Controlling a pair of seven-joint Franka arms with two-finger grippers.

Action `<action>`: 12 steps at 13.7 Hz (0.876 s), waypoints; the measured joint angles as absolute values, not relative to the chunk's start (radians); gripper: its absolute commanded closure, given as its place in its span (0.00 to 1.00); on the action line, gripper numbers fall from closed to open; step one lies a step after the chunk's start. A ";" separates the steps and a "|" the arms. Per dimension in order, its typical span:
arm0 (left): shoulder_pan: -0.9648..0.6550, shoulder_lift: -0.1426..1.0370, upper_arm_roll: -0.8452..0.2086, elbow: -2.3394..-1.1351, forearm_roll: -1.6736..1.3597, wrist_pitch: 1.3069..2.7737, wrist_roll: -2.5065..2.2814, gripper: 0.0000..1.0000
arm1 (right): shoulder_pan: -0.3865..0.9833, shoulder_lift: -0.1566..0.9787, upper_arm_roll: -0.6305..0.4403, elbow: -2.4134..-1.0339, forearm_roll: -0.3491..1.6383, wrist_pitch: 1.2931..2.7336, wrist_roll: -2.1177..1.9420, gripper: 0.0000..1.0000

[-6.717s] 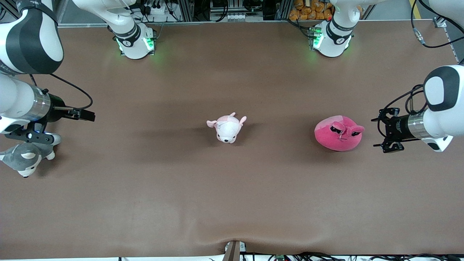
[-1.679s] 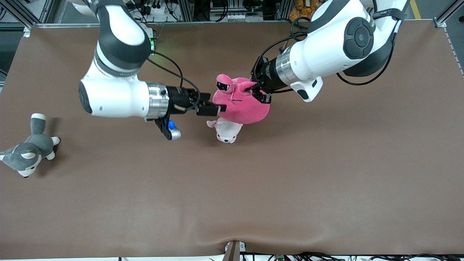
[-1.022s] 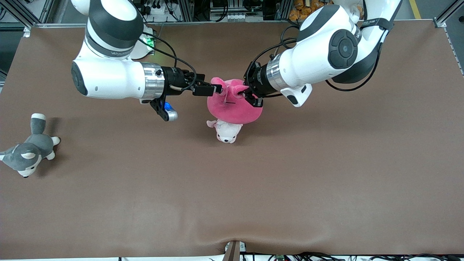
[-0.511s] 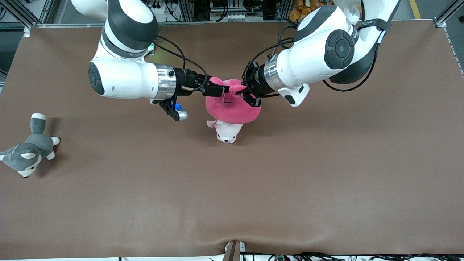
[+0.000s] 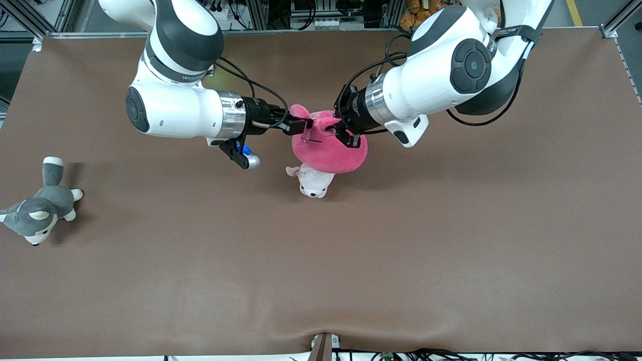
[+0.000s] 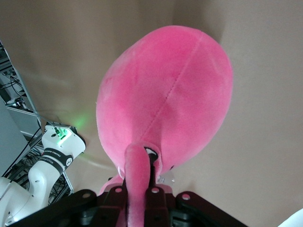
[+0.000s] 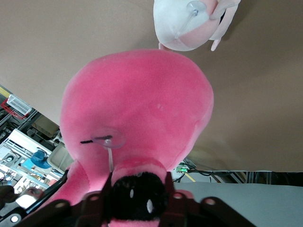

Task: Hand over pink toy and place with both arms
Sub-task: 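Hold the pink toy with both grippers, then open the left gripper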

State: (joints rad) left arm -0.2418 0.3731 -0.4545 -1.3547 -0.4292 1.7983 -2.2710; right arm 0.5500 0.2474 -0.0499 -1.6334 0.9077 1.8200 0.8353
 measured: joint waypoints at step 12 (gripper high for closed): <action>-0.242 0.370 -0.455 -1.342 -0.429 1.799 -2.271 0.14 | 0.543 0.245 -0.063 -1.626 0.908 1.831 0.835 1.00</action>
State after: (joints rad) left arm -0.2419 0.3705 -0.4545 -1.3423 -0.4292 1.7992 -2.2710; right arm 0.5431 0.2453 -0.0627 -1.6264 0.9075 1.8308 0.8350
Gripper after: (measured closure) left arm 0.890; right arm 0.877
